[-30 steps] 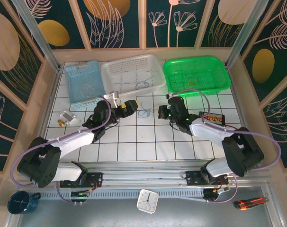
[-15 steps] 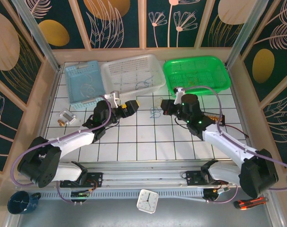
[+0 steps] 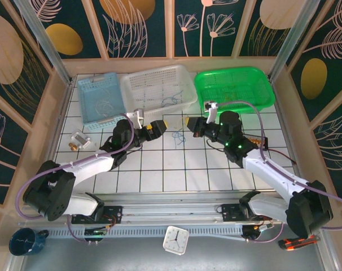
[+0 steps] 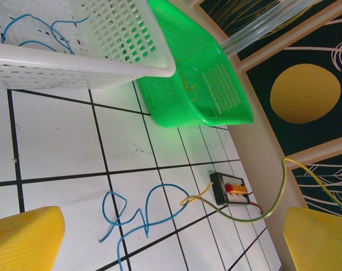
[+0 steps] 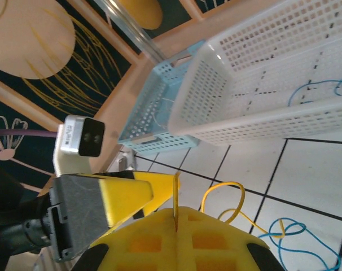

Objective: Untangle the cables

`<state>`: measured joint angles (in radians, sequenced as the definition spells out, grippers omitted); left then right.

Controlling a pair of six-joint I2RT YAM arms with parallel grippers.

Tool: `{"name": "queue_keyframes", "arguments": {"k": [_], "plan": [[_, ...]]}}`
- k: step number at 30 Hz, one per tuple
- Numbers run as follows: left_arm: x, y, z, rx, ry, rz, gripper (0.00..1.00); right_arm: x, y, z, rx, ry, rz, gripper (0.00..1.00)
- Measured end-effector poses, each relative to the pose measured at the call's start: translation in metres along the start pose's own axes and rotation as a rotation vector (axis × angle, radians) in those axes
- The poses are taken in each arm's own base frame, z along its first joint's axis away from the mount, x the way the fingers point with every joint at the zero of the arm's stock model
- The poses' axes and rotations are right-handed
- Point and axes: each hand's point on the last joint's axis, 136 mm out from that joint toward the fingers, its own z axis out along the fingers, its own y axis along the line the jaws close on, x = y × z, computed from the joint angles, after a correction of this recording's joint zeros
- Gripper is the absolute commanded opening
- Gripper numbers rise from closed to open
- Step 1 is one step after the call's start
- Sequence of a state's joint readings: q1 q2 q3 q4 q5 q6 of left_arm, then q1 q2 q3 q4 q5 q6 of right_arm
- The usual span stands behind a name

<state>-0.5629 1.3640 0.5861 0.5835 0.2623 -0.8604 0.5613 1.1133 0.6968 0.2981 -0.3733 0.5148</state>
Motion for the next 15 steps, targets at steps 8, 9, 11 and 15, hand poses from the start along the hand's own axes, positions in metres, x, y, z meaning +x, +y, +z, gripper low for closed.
{"name": "queue_keyframes", "arguments": {"k": [8,9,11,15], "plan": [[0.002,-0.001,0.003,0.011,0.012,0.000,0.99,-0.005,0.014,-0.001,-0.071,-0.017,0.010,0.00],[0.002,-0.001,0.003,0.014,0.014,0.000,0.97,-0.005,0.014,-0.001,-0.071,-0.017,0.013,0.00],[0.003,-0.003,0.003,0.022,0.020,0.005,0.90,-0.005,0.014,-0.001,-0.070,-0.017,0.016,0.00],[0.006,-0.006,0.003,0.043,0.035,0.060,0.78,-0.006,0.012,0.000,-0.064,-0.019,0.020,0.00]]}}
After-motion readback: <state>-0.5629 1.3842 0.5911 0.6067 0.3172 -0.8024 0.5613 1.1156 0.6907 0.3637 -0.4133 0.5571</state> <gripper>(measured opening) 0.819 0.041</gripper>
